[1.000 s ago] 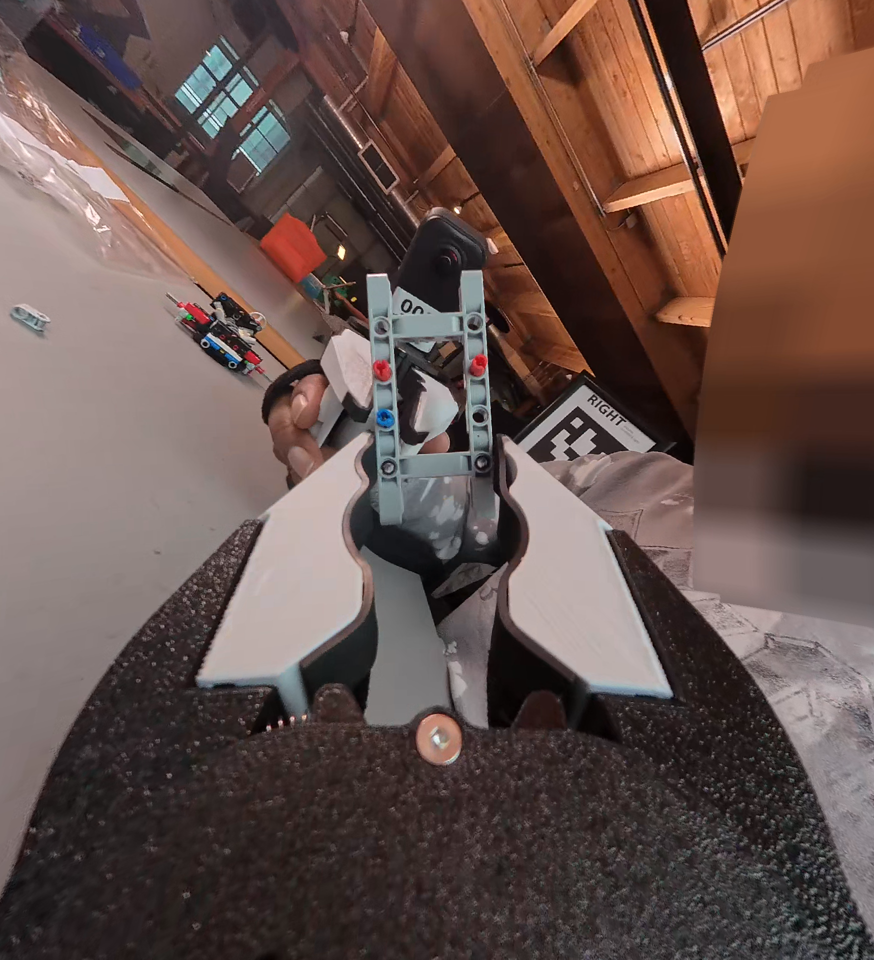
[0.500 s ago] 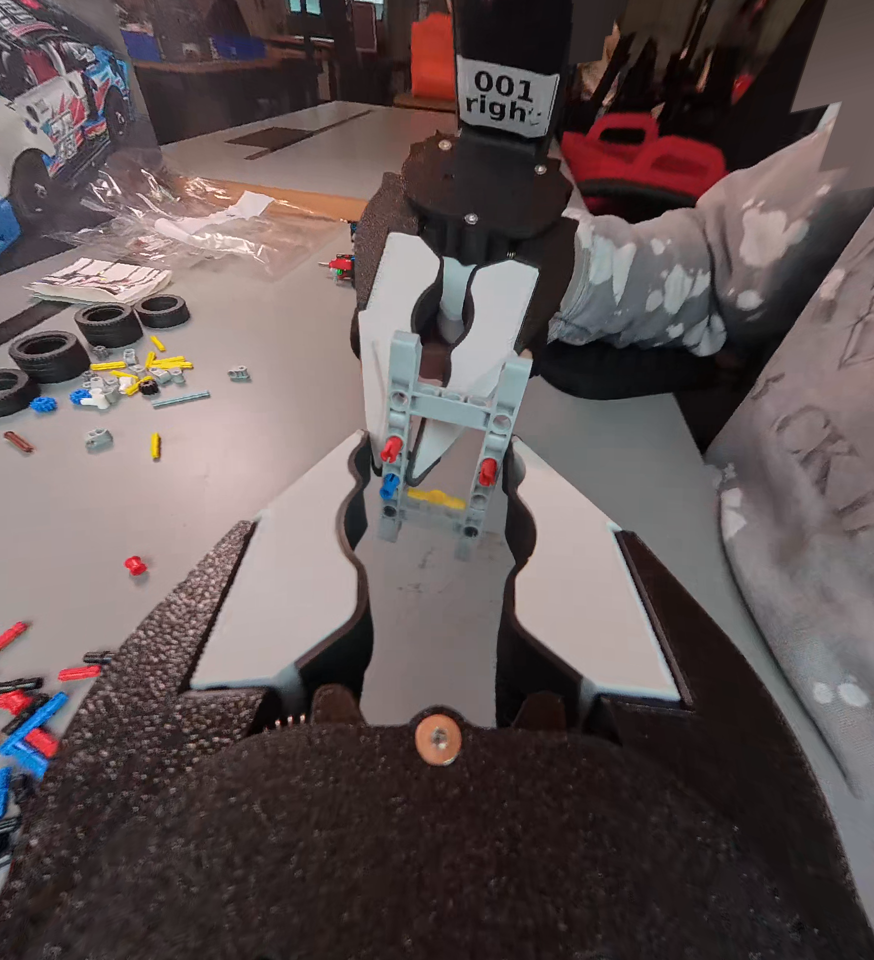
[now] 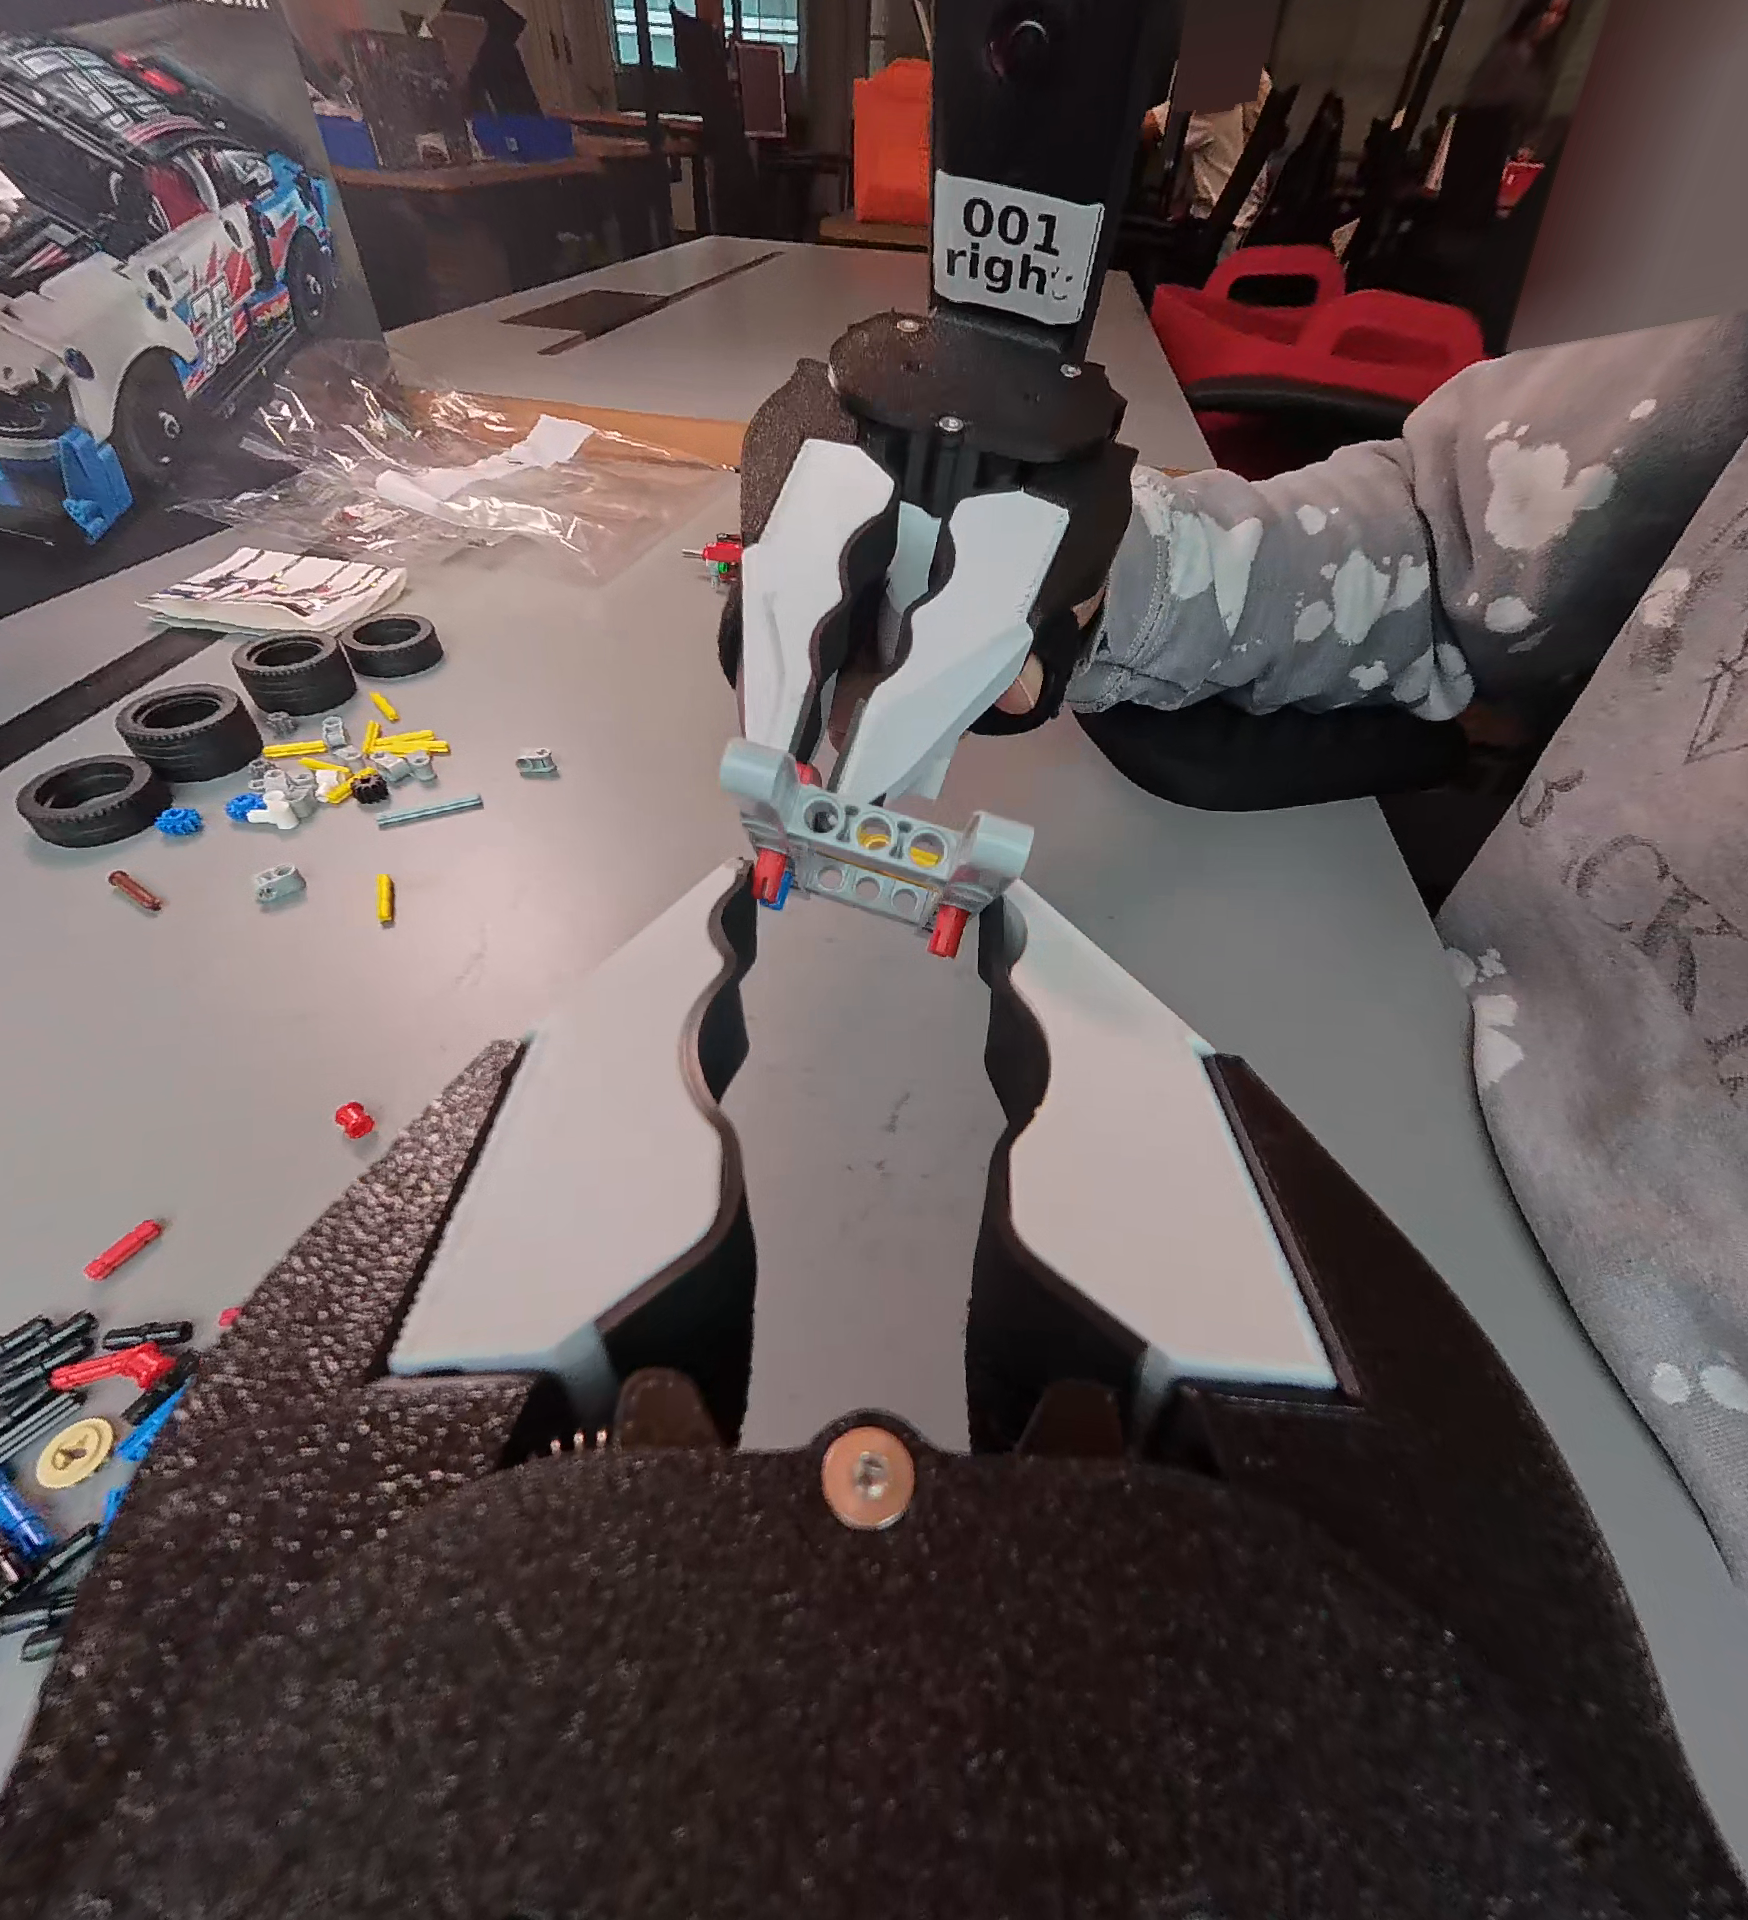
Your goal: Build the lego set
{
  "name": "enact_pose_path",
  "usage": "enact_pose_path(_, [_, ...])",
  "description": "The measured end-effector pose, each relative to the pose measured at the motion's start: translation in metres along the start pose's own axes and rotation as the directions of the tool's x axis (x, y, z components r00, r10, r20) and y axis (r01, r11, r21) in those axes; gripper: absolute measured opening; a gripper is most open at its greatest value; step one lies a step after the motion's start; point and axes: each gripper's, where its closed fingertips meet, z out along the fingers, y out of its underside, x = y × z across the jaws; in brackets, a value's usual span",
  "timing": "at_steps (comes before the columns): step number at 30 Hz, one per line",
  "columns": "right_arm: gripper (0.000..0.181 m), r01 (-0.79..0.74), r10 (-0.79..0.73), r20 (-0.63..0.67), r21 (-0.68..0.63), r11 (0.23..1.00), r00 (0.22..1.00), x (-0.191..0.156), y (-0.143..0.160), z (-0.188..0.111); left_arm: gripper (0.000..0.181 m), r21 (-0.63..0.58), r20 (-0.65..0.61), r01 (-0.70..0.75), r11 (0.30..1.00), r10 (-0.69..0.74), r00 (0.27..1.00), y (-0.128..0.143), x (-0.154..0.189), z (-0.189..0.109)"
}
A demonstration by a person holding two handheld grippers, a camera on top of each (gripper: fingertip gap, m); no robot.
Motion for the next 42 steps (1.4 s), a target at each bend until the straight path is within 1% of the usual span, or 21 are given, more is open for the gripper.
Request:
enact_pose_path(6, [0.006,0.072,-0.072,0.003,-0.085,0.994,0.997,-0.002,0.015,0.001,0.042,-0.092,0.011,-0.027,0.995,0.028,1.0,0.016,0.0,0.005])
enact_pose_path(9, [0.006,0.06,-0.06,0.004,-0.047,0.997,0.998,-0.004,0.011,0.001,0.044,-0.045,0.026,-0.042,0.998,0.044,0.999,0.012,0.002,0.005])
enact_pose_path(11, [0.006,0.061,-0.06,0.039,-0.021,0.998,0.997,-0.011,0.007,0.003,0.056,-0.066,0.021,-0.051,0.996,0.053,0.998,0.014,0.005,0.009])
enact_pose_path(12, [0.006,0.074,-0.073,0.04,-0.025,0.997,0.997,-0.014,0.008,0.005,0.055,-0.081,0.002,-0.062,0.995,0.062,0.998,0.016,0.009,0.012])
enact_pose_path(13, [0.007,0.098,-0.096,0.038,-0.041,0.994,0.995,-0.015,0.011,0.007,0.046,-0.095,-0.008,-0.084,0.992,0.084,0.996,0.019,0.013,0.014])
enact_pose_path(16, [0.006,0.119,-0.116,0.049,-0.05,0.992,0.992,-0.017,0.014,0.006,0.045,-0.159,0.004,-0.129,0.979,0.131,0.991,0.025,0.013,0.014])
enact_pose_path(19, [0.006,0.109,-0.104,0.082,-0.052,0.993,0.991,-0.017,0.015,0.003,0.045,-0.158,-0.005,-0.106,0.982,0.106,0.994,0.025,0.014,0.016])
enact_pose_path(20, [0.006,0.101,-0.097,0.078,-0.046,0.994,0.992,-0.013,0.015,-0.002,0.045,-0.161,0.008,-0.086,0.983,0.088,0.996,0.027,0.011,0.016])
enact_pose_path(21, [0.006,0.076,-0.075,0.053,-0.018,0.997,0.996,-0.001,0.01,-0.016,0.045,-0.168,0.06,-0.075,0.983,0.086,0.995,0.03,-0.002,0.009])
enact_pose_path(22, [0.006,0.029,-0.03,0.024,0.027,0.999,0.999,0.015,0.001,-0.036,0.045,-0.13,0.09,-0.04,0.991,0.052,0.995,0.028,-0.014,-0.005])
enact_pose_path(23, [0.006,0.017,-0.015,-0.032,0.058,0.998,0.999,0.033,-0.007,-0.055,0.044,-0.084,0.103,0.029,0.996,-0.02,0.994,0.022,-0.022,-0.016])
enact_pose_path(25, [0.007,0.025,-0.014,-0.189,0.058,0.998,0.982,0.069,-0.01,-0.082,0.044,-0.07,0.127,0.052,0.996,-0.043,0.991,0.022,-0.027,-0.019])
enact_pose_path(27, [0.007,0.015,-0.026,-0.379,-0.031,0.999,0.925,0.114,0.013,-0.099,0.045,-0.079,0.129,0.053,0.995,-0.043,0.991,0.023,-0.025,-0.009])
enact_pose_path(30, [0.007,-0.103,-0.031,-0.528,-0.223,0.969,0.848,0.169,0.075,-0.108,0.045,-0.07,0.106,0.054,0.996,-0.046,0.993,0.018,-0.022,-0.001])
enact_pose_path(31, [0.007,-0.13,-0.047,-0.559,-0.273,0.953,0.828,0.184,0.091,-0.106,0.045,-0.052,0.108,0.065,0.997,-0.059,0.992,0.016,-0.023,0.0])
enact_pose_path(33, [0.007,-0.198,-0.067,-0.552,-0.407,0.892,0.831,0.2,0.126,-0.095,0.046,-0.031,0.1,0.098,0.995,-0.094,0.991,0.017,-0.023,0.003])
enact_pose_path(36, [0.008,-0.193,-0.158,-0.547,-0.529,0.827,0.822,0.214,0.157,-0.084,0.046,-0.028,0.1,0.088,0.996,-0.085,0.991,0.018,-0.021,0.004])
enact_pose_path(37, [0.011,-0.182,-0.167,-0.541,-0.532,0.827,0.824,0.215,0.156,-0.082,0.046,-0.027,0.101,0.082,0.996,-0.079,0.992,0.018,-0.02,0.004])
enact_pose_path(39, [0.03,-0.17,-0.134,-0.57,-0.448,0.878,0.81,0.215,0.136,-0.083,0.046,-0.025,0.099,0.071,0.997,-0.069,0.993,0.018,-0.018,0.003])
enact_pose_path(41, [0.032,-0.155,-0.034,-0.556,-0.29,0.944,0.831,0.201,0.097,-0.081,0.046,-0.018,0.098,0.059,0.998,-0.057,0.994,0.017,-0.017,0.003])
enact_pose_path(42, [0.03,-0.144,0.022,-0.51,-0.201,0.969,0.86,0.185,0.073,-0.077,0.046,-0.015,0.096,0.053,0.998,-0.051,0.994,0.016,-0.016,0.002])
